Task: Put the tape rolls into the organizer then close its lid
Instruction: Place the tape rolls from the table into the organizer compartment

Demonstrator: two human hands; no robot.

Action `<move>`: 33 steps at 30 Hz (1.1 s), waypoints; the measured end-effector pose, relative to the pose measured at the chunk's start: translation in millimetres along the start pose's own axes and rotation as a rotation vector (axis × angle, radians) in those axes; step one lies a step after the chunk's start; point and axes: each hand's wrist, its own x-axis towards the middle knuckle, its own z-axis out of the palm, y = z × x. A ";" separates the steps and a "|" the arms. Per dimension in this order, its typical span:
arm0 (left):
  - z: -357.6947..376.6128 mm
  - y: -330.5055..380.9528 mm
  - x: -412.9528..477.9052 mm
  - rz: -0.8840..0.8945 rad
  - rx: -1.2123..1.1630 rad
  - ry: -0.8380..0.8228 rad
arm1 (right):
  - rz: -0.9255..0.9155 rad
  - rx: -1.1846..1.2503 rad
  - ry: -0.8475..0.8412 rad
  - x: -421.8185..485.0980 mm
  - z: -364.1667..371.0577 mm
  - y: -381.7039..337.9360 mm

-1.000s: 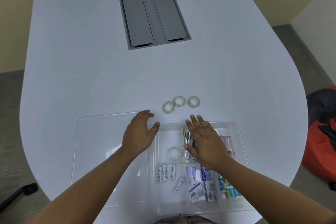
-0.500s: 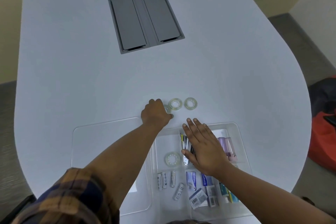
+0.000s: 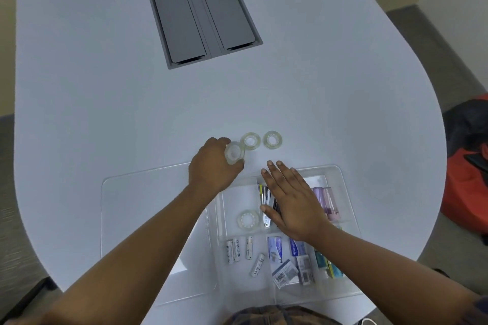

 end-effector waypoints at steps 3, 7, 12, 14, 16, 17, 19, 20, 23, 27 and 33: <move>-1.9 -7.8 -32.8 0.153 -0.052 -0.011 | -0.006 -0.003 0.003 -0.7 0.8 0.6; 2.8 -19.8 -64.2 0.369 0.103 -0.039 | -0.004 0.002 0.014 -0.9 1.6 0.9; 13.8 -23.5 -76.1 0.489 0.454 -0.143 | 0.003 -0.008 -0.001 -1.3 1.5 0.4; 18.3 -20.5 -75.7 0.500 0.571 -0.195 | 0.005 -0.009 -0.004 -1.4 1.1 0.0; 21.5 -17.0 -74.6 0.493 0.663 -0.242 | 0.008 -0.012 -0.006 -1.5 0.8 -0.1; 23.6 -15.8 -74.3 0.487 0.694 -0.263 | 0.008 -0.015 -0.007 -1.4 0.9 -0.1; 29.4 -16.1 -74.7 0.474 0.725 -0.279 | 0.008 -0.015 -0.005 -1.4 1.5 0.0; 32.0 -16.6 -75.2 0.463 0.728 -0.277 | 0.009 -0.013 -0.003 -1.4 1.7 0.1; 34.9 -19.5 -75.9 0.438 0.703 -0.277 | 0.005 -0.007 0.006 -1.2 2.1 0.7; 30.4 -22.3 -75.2 0.438 0.540 -0.239 | -0.005 0.003 0.011 -1.5 1.4 1.2; 21.4 -30.3 -72.1 0.414 0.201 -0.004 | 0.049 0.057 0.092 7.7 -8.3 -4.7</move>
